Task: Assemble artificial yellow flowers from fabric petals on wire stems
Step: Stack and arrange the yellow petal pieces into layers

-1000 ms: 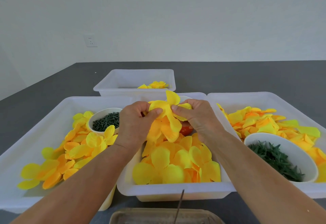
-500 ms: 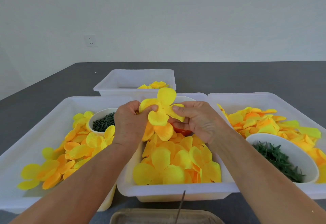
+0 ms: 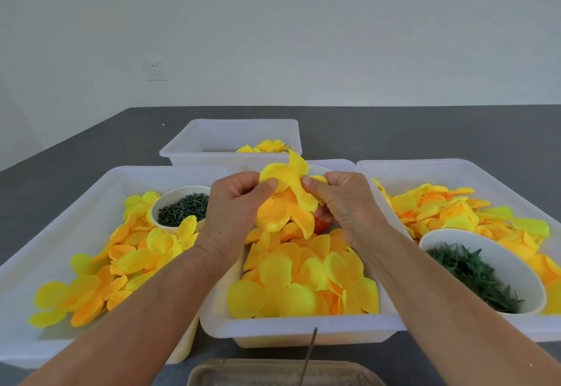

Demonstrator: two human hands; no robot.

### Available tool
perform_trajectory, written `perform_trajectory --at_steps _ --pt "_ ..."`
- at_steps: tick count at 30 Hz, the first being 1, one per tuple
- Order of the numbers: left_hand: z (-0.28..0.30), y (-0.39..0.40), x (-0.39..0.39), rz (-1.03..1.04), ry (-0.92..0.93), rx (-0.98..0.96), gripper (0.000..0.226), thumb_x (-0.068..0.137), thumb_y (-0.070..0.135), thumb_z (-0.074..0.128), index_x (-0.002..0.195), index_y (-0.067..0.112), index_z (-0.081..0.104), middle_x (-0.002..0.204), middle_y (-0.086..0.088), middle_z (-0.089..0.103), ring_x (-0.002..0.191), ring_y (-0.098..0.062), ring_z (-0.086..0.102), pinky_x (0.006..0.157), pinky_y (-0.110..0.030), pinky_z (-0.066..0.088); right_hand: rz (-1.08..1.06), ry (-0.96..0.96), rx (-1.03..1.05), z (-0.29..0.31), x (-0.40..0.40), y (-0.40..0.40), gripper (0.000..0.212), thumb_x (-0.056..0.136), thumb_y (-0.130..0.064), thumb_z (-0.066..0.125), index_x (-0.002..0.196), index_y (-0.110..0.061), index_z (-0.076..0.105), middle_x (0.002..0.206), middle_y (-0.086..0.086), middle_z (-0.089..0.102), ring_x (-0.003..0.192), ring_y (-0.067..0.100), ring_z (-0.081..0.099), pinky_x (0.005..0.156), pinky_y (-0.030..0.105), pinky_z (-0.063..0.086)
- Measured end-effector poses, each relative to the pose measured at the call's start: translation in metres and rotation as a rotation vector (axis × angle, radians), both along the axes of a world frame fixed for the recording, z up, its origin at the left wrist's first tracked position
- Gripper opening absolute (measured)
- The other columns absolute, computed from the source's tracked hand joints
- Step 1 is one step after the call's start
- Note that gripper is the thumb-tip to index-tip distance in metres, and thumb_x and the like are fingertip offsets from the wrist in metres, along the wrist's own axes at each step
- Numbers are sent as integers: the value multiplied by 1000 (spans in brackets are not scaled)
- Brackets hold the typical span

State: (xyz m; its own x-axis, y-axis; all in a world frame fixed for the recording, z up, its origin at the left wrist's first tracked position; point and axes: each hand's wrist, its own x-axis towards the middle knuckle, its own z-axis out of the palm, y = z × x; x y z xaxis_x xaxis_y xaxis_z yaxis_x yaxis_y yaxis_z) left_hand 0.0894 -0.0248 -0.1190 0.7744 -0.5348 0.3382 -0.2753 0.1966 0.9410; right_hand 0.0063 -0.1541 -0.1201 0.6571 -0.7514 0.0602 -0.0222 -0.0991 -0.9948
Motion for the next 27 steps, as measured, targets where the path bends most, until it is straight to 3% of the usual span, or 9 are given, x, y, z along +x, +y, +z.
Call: perform_trajectory --at_steps 2,5,8,11,14,18,20,22,27 --pt "-1 0 2 45 -87 41 36 84 10 65 66 -15 47 54 -19 34 52 -15 33 51 -21 33 -25 21 -34 -2 1 -2 33 81 -29 72 57 -13 56 41 -3 53 36 7 47 43 22 42" --pt "-5 0 5 112 -157 94 42 81 10 69 50 11 41 46 11 28 46 -5 22 43 -16 23 -46 71 -219 -5 1 -2 31 78 -31 73 60 -11 57 51 -2 55 42 6 50 46 23 43" --pt "-7 -1 7 214 -251 154 47 77 10 73 48 19 37 45 10 26 46 -7 22 44 -19 23 -76 41 -373 -4 0 1 18 73 -29 78 72 -20 61 67 -6 60 55 3 54 51 13 43" --pt "-6 -1 7 331 -370 217 49 73 8 75 48 19 35 43 9 26 40 -9 30 41 -14 24 -125 -3 -635 -4 -1 6 31 68 -24 81 86 -27 56 82 -11 48 70 -1 46 62 7 37" --pt "-5 0 6 388 -454 264 48 73 9 75 48 19 35 44 6 31 41 -9 30 44 -15 26 -165 -178 -774 -2 -2 15 26 70 -16 80 81 -18 56 75 -7 45 62 2 42 58 9 35" --pt "-3 2 2 426 -639 263 41 75 11 72 50 12 39 49 2 33 46 -16 30 48 -26 26 34 -312 -723 -3 -3 23 32 77 -17 75 55 -12 53 50 -10 38 47 5 36 49 11 29" --pt "-2 1 -2 424 -786 257 29 70 11 64 49 4 44 53 -2 33 46 -20 32 47 -30 26 186 -256 -661 -5 -4 26 36 80 -22 73 53 -4 56 47 -7 38 48 5 33 48 12 27" --pt "-3 0 -3 416 -849 266 27 70 10 63 50 0 47 53 -7 37 43 -23 36 44 -30 29 208 -208 -574 -5 -3 26 43 80 -30 71 55 2 56 47 -2 38 48 4 31 48 15 26" --pt "-5 -1 -3 268 -876 313 15 74 8 76 70 -4 68 69 -17 59 54 -32 54 50 -45 48 157 -144 -420 -2 0 20 29 80 -28 72 55 -19 60 43 -15 46 43 1 39 47 13 30"
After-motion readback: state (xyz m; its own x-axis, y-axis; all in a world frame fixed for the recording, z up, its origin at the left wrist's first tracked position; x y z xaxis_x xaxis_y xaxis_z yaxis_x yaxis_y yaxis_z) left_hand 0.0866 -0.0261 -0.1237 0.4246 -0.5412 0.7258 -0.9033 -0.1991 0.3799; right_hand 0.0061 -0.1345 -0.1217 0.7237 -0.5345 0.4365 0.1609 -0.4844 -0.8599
